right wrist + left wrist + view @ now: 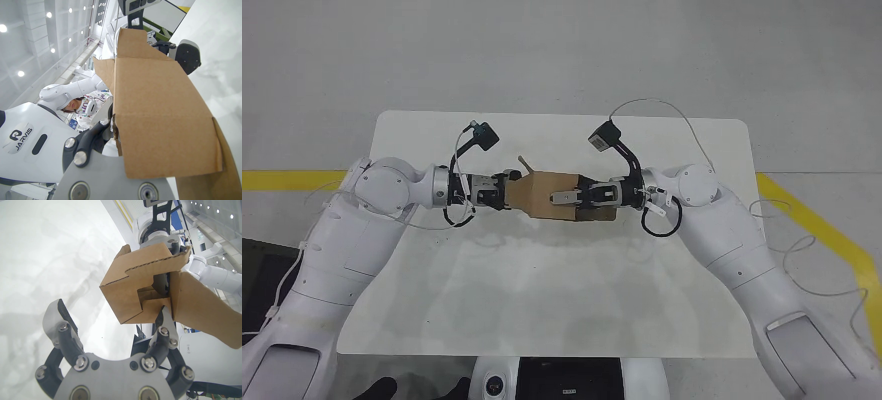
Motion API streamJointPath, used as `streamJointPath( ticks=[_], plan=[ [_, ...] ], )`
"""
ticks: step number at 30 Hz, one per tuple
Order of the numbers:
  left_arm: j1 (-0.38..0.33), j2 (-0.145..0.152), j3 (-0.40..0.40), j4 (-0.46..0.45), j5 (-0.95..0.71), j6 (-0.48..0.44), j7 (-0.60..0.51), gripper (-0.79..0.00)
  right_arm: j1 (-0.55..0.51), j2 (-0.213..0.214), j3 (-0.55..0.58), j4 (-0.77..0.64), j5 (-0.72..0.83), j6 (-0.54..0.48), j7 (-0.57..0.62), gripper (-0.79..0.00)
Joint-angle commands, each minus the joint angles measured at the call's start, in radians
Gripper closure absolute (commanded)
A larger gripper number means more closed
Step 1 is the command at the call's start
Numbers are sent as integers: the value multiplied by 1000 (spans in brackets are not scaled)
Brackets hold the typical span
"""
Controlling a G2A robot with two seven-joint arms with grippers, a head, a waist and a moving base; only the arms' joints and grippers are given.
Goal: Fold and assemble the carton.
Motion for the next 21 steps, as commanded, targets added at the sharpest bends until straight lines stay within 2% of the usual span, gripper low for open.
streamJointPath(
  ticks=[1, 12, 21],
  plan=[
    [0, 0, 0, 0, -1, 0, 0, -785, 0, 0, -1, 1, 2, 1, 1, 0],
    [-25, 3, -22, 60, 3, 2, 23, -785, -19, 14, 14, 20, 24, 41, 41, 0],
    [-58, 1, -26, 132, 13, 6, 57, -785, -50, 33, 7, -28, 40, 131, 131, 0]
  ],
)
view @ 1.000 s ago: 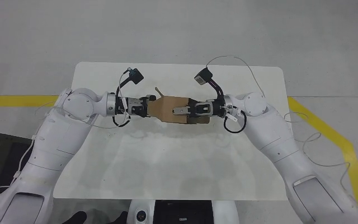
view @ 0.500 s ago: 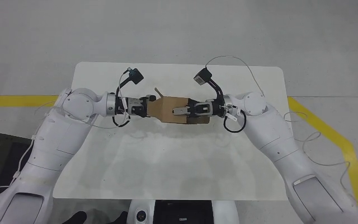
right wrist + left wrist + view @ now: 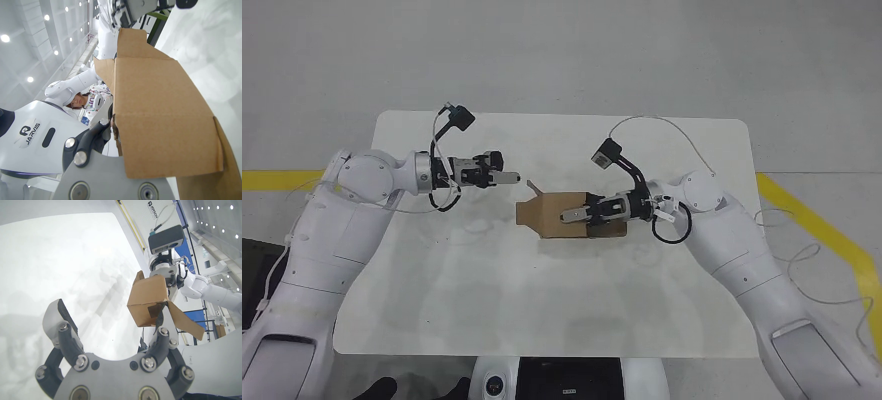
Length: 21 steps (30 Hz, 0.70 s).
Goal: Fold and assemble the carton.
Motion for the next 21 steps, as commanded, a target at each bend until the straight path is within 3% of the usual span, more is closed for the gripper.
streamJointPath(
  ticks=[1, 11, 21],
  plan=[
    [-5, -2, 5, 9, 4, 0, 5, -785, -4, 1, -8, -17, 4, 14, 14, 0],
    [-10, -13, 56, -2, 18, -7, -6, -785, 11, -5, -50, -47, 21, 21, 21, 0],
    [4, -6, 41, -20, -23, -27, -49, -785, 29, -2, -33, 8, 15, -42, -42, 0]
  ],
)
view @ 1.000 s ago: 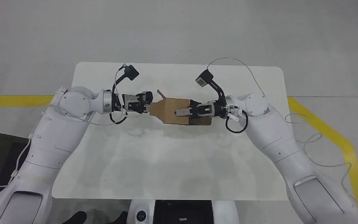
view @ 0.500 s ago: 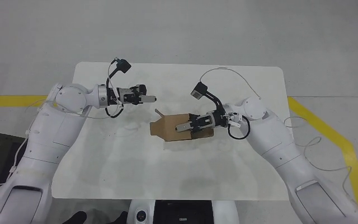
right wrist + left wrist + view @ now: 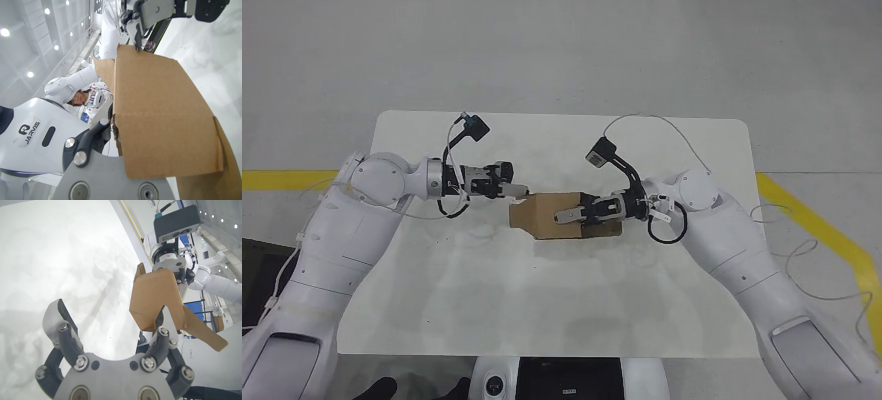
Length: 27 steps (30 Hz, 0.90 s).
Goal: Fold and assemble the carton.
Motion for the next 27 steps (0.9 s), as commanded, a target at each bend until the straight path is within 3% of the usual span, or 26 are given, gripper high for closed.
streamJointPath(
  ticks=[1, 27],
  plan=[
    [5, 2, -6, -6, -5, 0, -5, -785, 2, 0, 2, 6, -1, -8, -8, 0],
    [41, 14, -18, -75, -10, 9, -16, -785, 35, -21, -43, 27, 9, -29, -29, 0]
  ],
)
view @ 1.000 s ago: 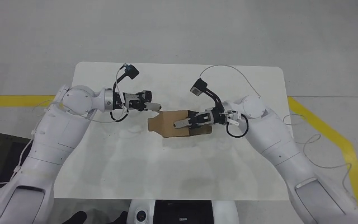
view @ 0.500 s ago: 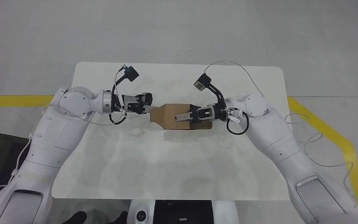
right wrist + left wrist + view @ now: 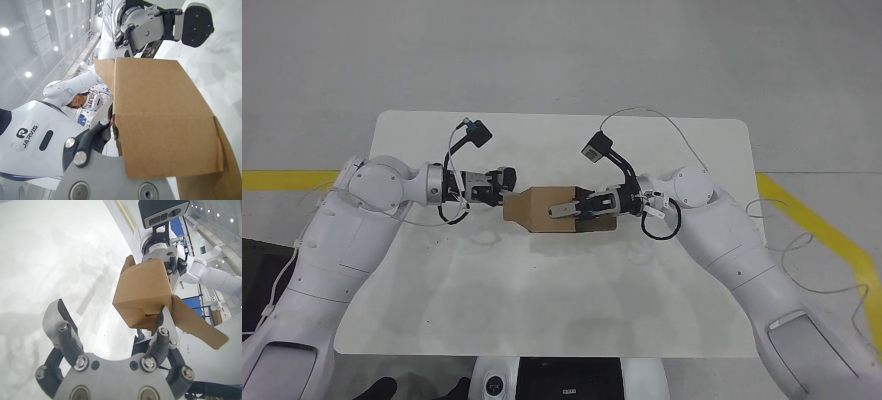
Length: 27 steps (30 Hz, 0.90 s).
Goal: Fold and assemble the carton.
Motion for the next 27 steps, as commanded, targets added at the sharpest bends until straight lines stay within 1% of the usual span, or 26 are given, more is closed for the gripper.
streamJointPath(
  ticks=[1, 20, 27],
  plan=[
    [0, 0, 1, -1, -1, 2, -2, -785, 2, -2, -4, 2, 0, 0, 0, 0],
    [-1, 2, 3, 3, 2, 4, 3, -785, 10, -6, -18, 11, 4, -6, -6, 0],
    [-4, 5, -6, 19, -3, 1, 4, -785, 15, 2, 4, 42, -13, -28, -28, 0]
  ],
)
